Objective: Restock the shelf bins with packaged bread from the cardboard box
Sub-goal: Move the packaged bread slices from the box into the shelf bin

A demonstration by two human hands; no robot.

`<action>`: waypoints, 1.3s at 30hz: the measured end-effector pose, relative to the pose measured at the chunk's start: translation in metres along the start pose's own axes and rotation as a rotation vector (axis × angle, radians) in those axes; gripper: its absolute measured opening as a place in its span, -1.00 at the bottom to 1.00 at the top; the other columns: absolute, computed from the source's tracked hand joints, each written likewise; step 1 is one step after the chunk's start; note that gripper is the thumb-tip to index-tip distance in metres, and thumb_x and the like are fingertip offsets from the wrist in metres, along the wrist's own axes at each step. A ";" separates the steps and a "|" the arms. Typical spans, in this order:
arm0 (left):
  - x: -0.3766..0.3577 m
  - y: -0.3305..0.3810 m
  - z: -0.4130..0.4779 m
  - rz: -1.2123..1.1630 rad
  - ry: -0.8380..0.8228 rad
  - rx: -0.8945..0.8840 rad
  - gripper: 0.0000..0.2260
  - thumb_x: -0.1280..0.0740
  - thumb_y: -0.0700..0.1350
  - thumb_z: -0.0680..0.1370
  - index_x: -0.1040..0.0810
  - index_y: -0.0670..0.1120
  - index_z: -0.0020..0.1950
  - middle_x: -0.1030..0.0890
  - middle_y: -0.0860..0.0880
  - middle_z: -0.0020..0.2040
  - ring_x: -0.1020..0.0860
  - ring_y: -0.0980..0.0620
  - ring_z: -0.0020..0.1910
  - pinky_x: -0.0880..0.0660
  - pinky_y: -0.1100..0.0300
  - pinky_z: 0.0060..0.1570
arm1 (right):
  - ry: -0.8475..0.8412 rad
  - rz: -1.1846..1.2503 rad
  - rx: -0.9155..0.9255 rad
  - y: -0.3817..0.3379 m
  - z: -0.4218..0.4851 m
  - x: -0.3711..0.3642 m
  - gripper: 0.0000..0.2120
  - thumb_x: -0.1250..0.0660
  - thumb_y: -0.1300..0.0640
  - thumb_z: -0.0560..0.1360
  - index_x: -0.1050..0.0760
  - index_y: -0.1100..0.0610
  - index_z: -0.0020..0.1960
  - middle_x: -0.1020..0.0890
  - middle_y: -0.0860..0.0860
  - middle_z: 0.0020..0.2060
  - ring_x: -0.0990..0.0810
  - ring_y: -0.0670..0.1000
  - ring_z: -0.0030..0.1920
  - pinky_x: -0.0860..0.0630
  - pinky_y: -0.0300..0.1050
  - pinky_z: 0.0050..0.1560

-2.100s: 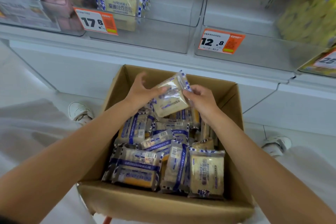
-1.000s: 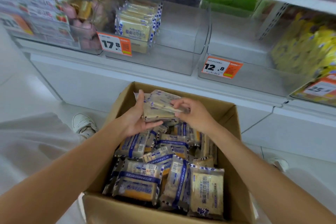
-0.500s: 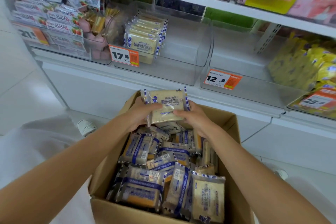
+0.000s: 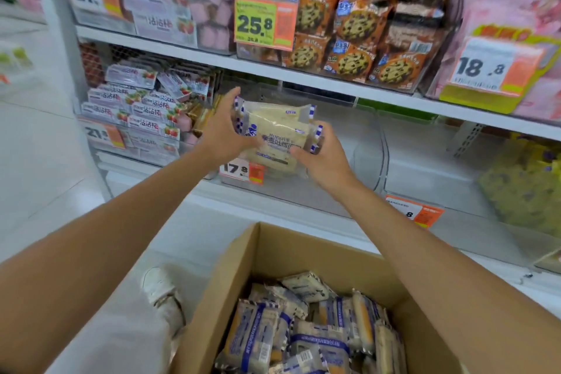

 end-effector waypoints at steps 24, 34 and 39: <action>0.018 -0.049 0.070 0.763 -0.239 -0.218 -0.60 -0.52 0.13 0.40 -0.56 0.25 0.21 -0.20 0.11 0.57 -0.09 -0.06 0.57 -0.09 -0.19 0.50 | -0.353 0.156 -0.545 0.071 0.069 -0.048 -0.35 -0.54 0.15 0.41 -0.13 -0.03 0.25 -0.54 0.05 0.23 -0.61 0.16 0.17 -0.60 0.14 0.11; 0.023 -0.045 0.065 0.890 -0.189 -0.191 -0.88 -0.46 0.12 0.47 -0.72 0.18 -0.04 -0.20 0.18 0.56 -0.04 0.02 0.55 -0.05 -0.26 0.47 | -0.429 0.190 -0.690 0.070 0.066 -0.059 -0.70 -0.43 0.10 0.51 -0.47 0.13 0.18 -0.42 0.14 0.24 -0.54 0.13 0.03 -0.58 0.24 0.10; 0.023 -0.038 0.059 0.862 -0.076 -0.261 -0.90 -0.48 0.05 0.46 -0.72 0.16 -0.04 -0.31 0.10 0.53 -0.10 0.00 0.53 -0.09 -0.14 0.42 | -0.257 0.352 -0.589 0.076 0.082 -0.059 -0.44 -0.53 0.23 0.39 -0.39 0.13 0.31 -0.57 0.09 0.16 -0.57 0.09 0.16 -0.54 0.16 0.21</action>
Point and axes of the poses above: each hand's wrist, its own z-axis towards the middle knuckle, its own x-axis out of the back of the hand, y = z × x, the point moved 6 cm from there along z, towards the middle knuckle
